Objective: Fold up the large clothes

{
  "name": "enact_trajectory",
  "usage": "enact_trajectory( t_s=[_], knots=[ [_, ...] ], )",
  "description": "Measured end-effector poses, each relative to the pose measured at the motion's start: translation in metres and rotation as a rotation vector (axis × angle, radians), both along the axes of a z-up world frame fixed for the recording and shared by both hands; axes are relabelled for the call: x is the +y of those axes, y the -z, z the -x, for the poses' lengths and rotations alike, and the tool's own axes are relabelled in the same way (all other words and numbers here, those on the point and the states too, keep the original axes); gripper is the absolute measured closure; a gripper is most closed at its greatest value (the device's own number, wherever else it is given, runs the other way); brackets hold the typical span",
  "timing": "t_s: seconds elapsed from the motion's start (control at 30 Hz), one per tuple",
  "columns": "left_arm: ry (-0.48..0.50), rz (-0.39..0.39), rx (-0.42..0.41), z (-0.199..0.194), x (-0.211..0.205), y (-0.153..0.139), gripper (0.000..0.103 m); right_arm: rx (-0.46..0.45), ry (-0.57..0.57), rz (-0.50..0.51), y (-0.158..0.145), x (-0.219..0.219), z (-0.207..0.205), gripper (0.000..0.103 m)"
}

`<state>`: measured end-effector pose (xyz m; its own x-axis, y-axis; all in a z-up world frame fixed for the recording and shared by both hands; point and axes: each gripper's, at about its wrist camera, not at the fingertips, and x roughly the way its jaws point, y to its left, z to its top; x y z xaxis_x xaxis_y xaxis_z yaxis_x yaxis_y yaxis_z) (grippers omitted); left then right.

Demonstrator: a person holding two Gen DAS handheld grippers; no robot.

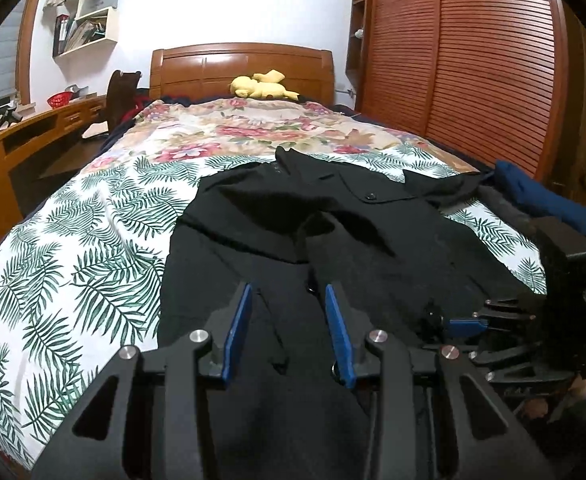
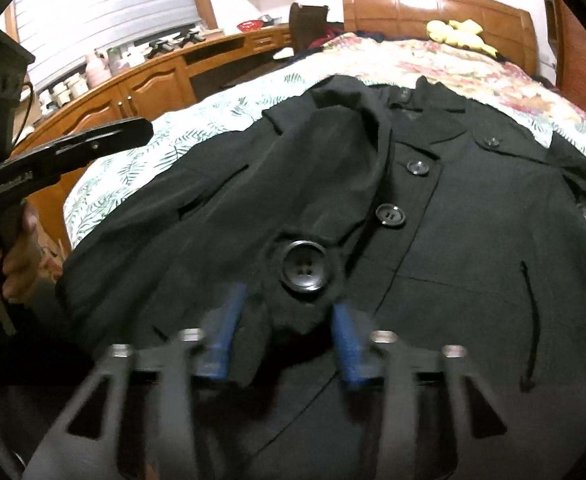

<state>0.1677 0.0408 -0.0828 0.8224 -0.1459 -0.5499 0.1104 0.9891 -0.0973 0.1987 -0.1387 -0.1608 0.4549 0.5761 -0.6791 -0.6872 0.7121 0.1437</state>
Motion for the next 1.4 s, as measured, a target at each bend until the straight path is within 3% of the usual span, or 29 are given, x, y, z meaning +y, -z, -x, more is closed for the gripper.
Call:
enact_trajectory(
  t_s=[0.1,0.3,0.5,0.7,0.8,0.87,0.93,1.17,1.4],
  knots=[
    [0.003,0.007,0.001,0.001,-0.001,0.001,0.067,-0.042,0.016,-0.015,-0.012,-0.011,0.001,0.084],
    [0.015,-0.008,-0.01,0.003,-0.007,0.0,0.067,-0.1,0.086,-0.069,-0.042,-0.053,0.004,0.089],
    [0.017,-0.021,-0.026,0.004,-0.013,-0.002,0.067,-0.144,0.198,-0.062,-0.054,-0.093,0.003,0.09],
    [0.041,-0.005,-0.045,0.006,-0.021,-0.006,0.067,-0.162,0.35,0.047,-0.042,-0.121,-0.017,0.09],
    [0.048,-0.01,-0.043,0.006,-0.025,-0.006,0.067,-0.184,0.407,0.08,-0.04,-0.13,-0.021,0.082],
    [0.053,-0.012,-0.045,0.005,-0.026,-0.006,0.067,-0.205,0.445,0.085,-0.043,-0.137,-0.021,0.07],
    [0.059,-0.01,-0.048,0.005,-0.028,-0.007,0.067,-0.224,0.467,0.079,-0.048,-0.142,-0.019,0.051],
    [0.098,0.026,-0.06,0.004,-0.033,-0.019,0.066,-0.189,0.367,0.034,-0.044,-0.13,-0.022,0.05],
    [0.12,-0.011,-0.101,0.003,-0.042,-0.038,0.064,-0.098,0.291,0.1,-0.011,-0.1,-0.037,0.05]
  ],
)
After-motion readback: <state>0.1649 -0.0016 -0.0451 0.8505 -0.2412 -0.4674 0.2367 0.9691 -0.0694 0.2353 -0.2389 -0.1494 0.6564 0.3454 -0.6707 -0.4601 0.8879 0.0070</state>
